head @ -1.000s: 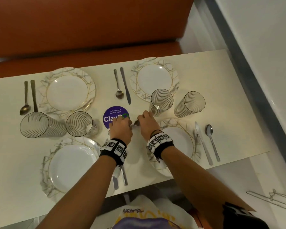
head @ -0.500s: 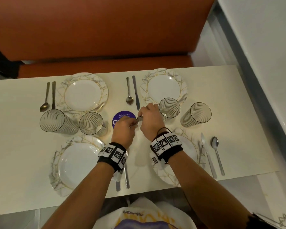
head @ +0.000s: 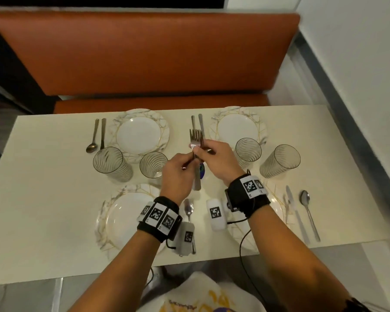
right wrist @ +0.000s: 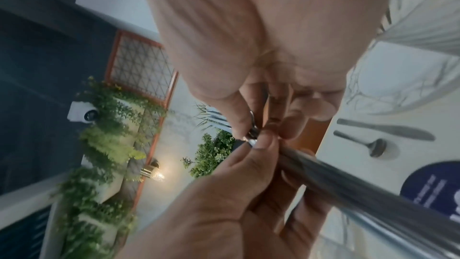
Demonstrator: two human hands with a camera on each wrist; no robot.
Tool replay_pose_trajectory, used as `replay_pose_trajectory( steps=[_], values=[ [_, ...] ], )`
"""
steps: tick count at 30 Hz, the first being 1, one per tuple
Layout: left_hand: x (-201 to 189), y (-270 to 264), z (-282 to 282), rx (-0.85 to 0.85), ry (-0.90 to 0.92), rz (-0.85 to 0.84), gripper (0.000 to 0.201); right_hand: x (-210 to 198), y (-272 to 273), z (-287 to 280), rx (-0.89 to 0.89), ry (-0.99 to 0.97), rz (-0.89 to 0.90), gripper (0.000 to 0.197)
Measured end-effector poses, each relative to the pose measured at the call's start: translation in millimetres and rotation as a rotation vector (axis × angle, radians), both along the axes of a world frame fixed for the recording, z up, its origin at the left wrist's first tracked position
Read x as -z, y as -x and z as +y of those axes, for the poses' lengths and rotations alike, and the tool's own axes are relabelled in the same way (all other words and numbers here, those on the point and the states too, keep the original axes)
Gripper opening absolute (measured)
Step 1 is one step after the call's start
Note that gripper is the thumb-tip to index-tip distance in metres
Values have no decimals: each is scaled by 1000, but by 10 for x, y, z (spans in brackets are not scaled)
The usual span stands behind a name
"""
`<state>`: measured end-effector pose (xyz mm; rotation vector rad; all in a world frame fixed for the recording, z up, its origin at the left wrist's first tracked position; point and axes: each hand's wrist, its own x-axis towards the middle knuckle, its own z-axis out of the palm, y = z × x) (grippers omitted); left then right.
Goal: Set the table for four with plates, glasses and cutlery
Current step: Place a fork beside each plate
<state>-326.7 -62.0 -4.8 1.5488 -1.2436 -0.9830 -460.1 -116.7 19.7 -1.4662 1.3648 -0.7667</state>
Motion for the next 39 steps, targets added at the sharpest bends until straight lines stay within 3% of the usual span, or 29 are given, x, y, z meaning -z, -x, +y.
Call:
replay_pose_trajectory(
  steps=[2, 7, 12, 17, 23, 30, 39],
  values=[
    [-87, -149, 110, 0, -3, 40, 23, -27, -135, 112, 21, 0, -76, 17],
    [-309, -628, 436, -94, -49, 366, 20, -153, -549, 434, 41, -119, -379, 16],
    [-313, -1134, 769, -108, -88, 429, 18, -104, -1009, 712, 84, -168, -492, 8],
    [-207, -1603, 1078, -148, -126, 393, 11, -6, -1524, 979, 98, -258, -574, 14],
    [-60, -1959, 1315, -251, -140, 265, 12, 126, -2017, 1190, 156, -276, -529, 7],
    [-75, -2099, 1391, -271, -42, -55, 14, 181, -2286, 1206, 168, -328, -541, 24],
    [33, -2216, 1315, -285, -63, 40, 16, 191, -2341, 1107, 175, -340, -542, 19]
  ],
)
